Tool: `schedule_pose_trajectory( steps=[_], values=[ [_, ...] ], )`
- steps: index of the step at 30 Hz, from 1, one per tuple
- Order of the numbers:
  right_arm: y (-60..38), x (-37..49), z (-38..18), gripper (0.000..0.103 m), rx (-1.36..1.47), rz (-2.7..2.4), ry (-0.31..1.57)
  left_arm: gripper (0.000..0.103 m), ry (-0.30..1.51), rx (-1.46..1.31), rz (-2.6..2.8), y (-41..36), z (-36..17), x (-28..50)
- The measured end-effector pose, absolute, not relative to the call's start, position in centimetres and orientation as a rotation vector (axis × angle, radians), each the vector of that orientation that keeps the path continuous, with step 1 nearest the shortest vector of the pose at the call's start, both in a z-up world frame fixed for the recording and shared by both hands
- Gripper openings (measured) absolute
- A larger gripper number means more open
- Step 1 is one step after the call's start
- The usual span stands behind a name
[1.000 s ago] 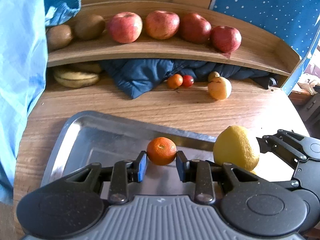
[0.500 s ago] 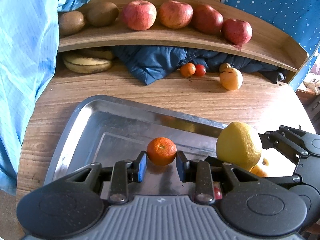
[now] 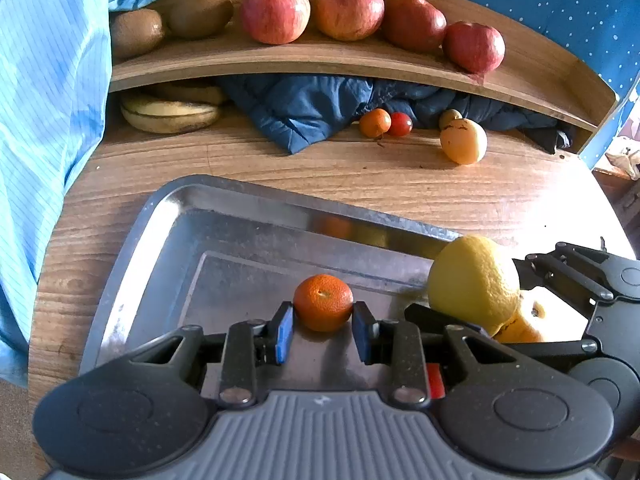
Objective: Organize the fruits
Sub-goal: 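Carry the orange in the left tool and lemon in the right tool over the tray, then open the left tool dropping the orange while the right tool releases the lemon into the tray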
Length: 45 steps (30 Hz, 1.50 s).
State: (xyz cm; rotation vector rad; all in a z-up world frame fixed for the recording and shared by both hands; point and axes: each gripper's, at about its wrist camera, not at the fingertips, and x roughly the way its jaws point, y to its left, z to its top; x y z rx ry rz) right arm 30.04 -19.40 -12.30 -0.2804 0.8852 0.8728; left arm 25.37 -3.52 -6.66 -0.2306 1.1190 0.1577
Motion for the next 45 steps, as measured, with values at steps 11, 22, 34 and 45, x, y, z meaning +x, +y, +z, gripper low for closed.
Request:
schedule_pose_trajectory(
  steps=[11, 22, 34, 45],
  values=[
    [-19.0, 30.1, -12.9, 0.06, -0.288, 0.864, 0.909, 0.034, 1.133, -0.229, 0.167, -3.3, -6.9, 25.4],
    [-18.7, 30.1, -13.1, 0.061, -0.292, 0.853, 0.917, 0.035, 1.135, -0.226, 0.164, -3.4, -6.9, 25.5],
    [-20.1, 29.6, -12.4, 0.072, -0.271, 0.842, 0.9, 0.051, 1.137, -0.253, 0.184, -3.1, -6.7, 25.1],
    [-22.1, 28.3, -10.3, 0.086, -0.225, 0.82, 0.842, 0.085, 1.072, -0.238, 0.244, -3.4, -4.6, 23.3]
  ],
)
